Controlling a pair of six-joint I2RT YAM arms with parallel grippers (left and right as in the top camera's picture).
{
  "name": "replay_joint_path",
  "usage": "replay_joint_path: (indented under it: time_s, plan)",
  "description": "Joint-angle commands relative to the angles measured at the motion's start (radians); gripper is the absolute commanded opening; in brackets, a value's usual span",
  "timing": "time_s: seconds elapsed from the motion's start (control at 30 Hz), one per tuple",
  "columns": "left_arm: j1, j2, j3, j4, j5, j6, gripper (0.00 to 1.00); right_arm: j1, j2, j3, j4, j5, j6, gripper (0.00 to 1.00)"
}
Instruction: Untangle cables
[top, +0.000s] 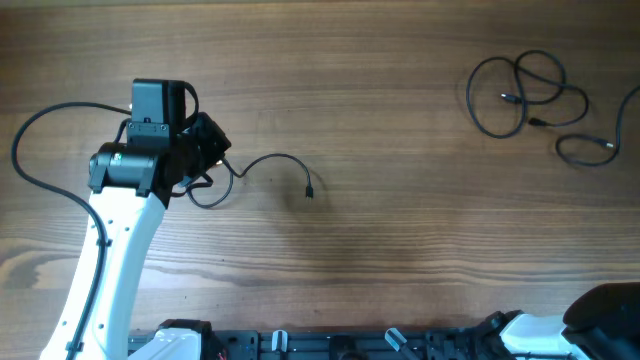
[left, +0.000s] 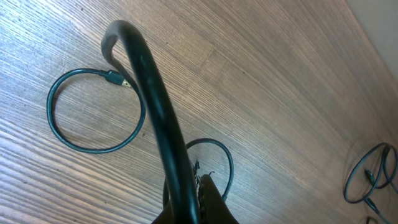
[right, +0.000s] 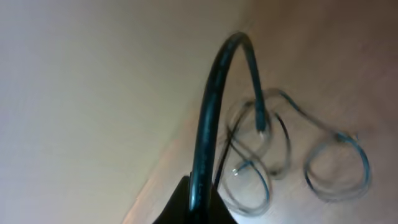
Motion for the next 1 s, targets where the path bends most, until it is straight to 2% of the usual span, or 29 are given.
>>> replay_joint_path:
  time_s: [0.0, 0.1, 0.13, 0.2, 0.23, 0.33, 0.5, 0.6, 0.63, 0.67, 0.77, 0.8, 0.97]
  plan:
    - [0.005, 0.0, 0.002, 0.0, 0.009, 0.023, 0.04, -0.001, 0.024, -0.002, -0.163, 0.215, -0.038, 0.04]
    - [0.005, 0.0, 0.002, 0.0, 0.008, 0.023, 0.04, 0.0, 0.046, -0.08, -0.245, 0.463, -0.039, 0.1]
    - [0.005, 0.0, 0.002, 0.0, 0.008, 0.023, 0.04, 0.0, 0.05, -0.129, -0.235, 0.502, -0.038, 0.2]
    - [0.005, 0.0, 0.002, 0.0, 0.009, 0.023, 0.04, 0.0, 0.051, -0.225, -0.164, 0.493, -0.037, 0.85]
    - [0.005, 0.0, 0.002, 0.0, 0.009, 0.023, 0.04, 0.002, 0.051, -0.268, -0.121, 0.463, -0.037, 0.99]
    - [0.005, 0.0, 0.002, -0.004, 0.01, 0.023, 0.04, 0.002, 0.055, -0.382, -0.028, 0.361, -0.035, 1.0]
    - [0.005, 0.0, 0.002, -0.005, 0.02, 0.023, 0.04, 0.003, 0.056, -0.399, -0.05, 0.22, -0.073, 1.0]
    - [0.005, 0.0, 0.002, 0.004, 0.048, 0.052, 0.04, 0.011, 0.049, -0.398, -0.085, -0.066, -0.225, 1.0]
    - [0.005, 0.0, 0.002, 0.038, 0.127, 0.135, 0.04, 0.035, 0.035, -0.392, -0.099, -0.186, -0.33, 1.0]
    - [0.005, 0.0, 0.002, 0.08, 0.216, 0.193, 0.04, 0.067, 0.014, -0.388, -0.114, -0.22, -0.385, 1.0]
    - [0.005, 0.0, 0.002, 0.175, 0.365, 0.206, 0.04, 0.175, -0.055, -0.388, -0.122, -0.231, -0.467, 1.0]
    - [0.005, 0.0, 0.002, 0.234, 0.432, 0.178, 0.04, 0.266, -0.101, -0.388, -0.112, -0.246, -0.505, 1.0]
    - [0.005, 0.0, 0.002, 0.266, 0.495, -0.006, 0.04, 0.558, -0.183, -0.388, -0.047, -0.272, -0.583, 1.0]
